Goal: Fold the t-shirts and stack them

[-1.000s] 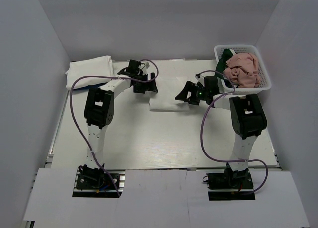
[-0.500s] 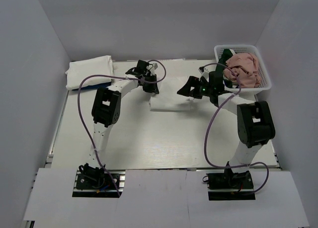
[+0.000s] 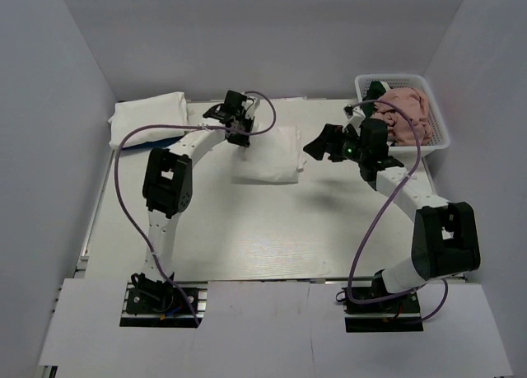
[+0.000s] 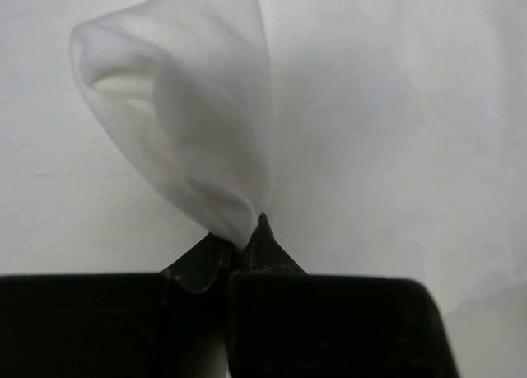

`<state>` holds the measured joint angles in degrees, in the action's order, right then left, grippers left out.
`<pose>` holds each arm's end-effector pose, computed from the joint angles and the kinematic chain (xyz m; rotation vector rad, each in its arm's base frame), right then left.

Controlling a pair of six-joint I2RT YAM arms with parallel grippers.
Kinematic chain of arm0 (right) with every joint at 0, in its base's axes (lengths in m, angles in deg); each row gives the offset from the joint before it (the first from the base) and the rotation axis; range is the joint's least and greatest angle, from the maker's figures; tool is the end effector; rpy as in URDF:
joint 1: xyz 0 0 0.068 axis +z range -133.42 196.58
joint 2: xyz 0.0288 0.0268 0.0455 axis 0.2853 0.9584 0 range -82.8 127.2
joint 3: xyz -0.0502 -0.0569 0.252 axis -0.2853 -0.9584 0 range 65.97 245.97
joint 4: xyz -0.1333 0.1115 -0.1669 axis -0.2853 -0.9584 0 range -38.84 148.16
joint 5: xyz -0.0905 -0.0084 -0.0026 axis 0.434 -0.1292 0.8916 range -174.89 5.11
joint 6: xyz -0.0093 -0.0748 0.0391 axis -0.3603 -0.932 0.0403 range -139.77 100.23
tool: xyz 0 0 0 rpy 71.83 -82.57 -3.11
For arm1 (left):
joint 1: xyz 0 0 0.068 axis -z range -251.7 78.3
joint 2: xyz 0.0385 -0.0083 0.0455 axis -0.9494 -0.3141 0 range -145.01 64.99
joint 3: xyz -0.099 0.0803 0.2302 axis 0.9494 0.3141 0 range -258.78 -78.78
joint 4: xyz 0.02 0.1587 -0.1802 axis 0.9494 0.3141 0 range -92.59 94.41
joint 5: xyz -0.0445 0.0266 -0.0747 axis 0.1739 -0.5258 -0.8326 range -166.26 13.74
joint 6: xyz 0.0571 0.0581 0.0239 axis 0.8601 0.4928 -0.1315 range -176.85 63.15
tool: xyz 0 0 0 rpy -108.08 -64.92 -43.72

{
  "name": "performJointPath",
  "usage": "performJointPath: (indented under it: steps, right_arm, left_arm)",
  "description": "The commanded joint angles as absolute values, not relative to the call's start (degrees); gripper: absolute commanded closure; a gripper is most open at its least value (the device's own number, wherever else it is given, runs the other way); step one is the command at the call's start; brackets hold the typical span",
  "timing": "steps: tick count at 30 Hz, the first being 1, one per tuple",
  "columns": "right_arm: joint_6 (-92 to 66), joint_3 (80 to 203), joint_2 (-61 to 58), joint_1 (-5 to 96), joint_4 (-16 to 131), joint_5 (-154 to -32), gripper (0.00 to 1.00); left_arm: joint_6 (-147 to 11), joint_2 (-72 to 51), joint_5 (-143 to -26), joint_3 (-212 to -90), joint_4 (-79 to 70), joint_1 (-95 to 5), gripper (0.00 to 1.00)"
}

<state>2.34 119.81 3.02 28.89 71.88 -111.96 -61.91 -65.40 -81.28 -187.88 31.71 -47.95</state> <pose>0.3403 0.1090 0.2556 -0.1687 1.9367 0.8502 0.4532 -0.2064 0.1595 0.4507 2.5248 -0.3061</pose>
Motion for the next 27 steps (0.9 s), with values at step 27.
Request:
performJointPath:
  steps: [27]
  right_arm:
    - [-4.04, 118.53, -4.57, 28.7, 66.25, -106.86, 0.1]
  left_arm:
    - [-27.67, -48.12, -68.26, -201.56, 38.01, -63.25, 1.0]
